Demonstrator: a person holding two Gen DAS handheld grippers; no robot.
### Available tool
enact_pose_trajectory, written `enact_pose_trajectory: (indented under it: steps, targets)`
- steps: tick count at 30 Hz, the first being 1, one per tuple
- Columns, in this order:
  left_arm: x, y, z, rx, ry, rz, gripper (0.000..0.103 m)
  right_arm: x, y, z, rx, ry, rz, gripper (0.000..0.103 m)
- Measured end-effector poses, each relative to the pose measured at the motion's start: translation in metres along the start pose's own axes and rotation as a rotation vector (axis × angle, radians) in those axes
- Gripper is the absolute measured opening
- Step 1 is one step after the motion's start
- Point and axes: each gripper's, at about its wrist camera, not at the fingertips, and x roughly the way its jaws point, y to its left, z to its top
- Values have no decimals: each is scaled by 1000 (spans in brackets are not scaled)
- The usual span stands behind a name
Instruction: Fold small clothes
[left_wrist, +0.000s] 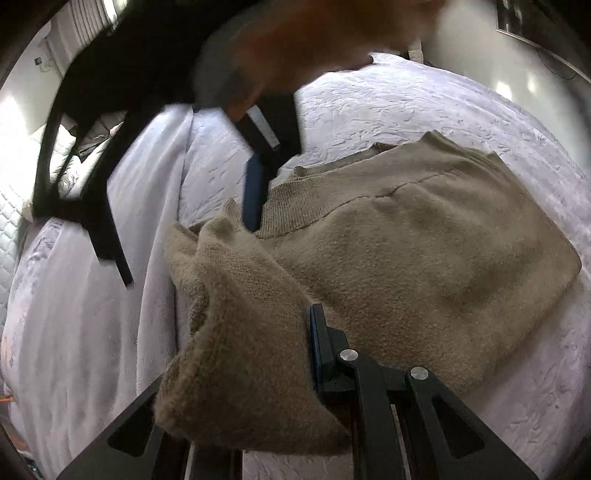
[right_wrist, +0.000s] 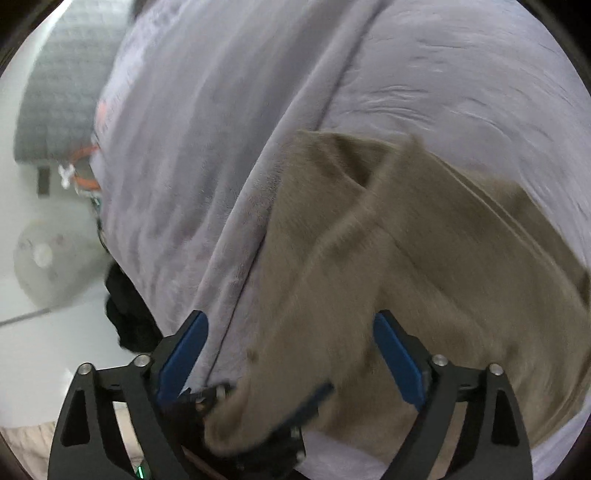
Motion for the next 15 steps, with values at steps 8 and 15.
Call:
enact_pose_trajectory:
  steps: [8, 15]
  targets:
    - [-1, 2, -2, -6, 4, 0, 15, 49, 16, 34, -55, 129, -185, 83]
    - [-23, 0, 10, 9, -35, -37, 15, 14, -24, 5, 58, -55, -57, 18]
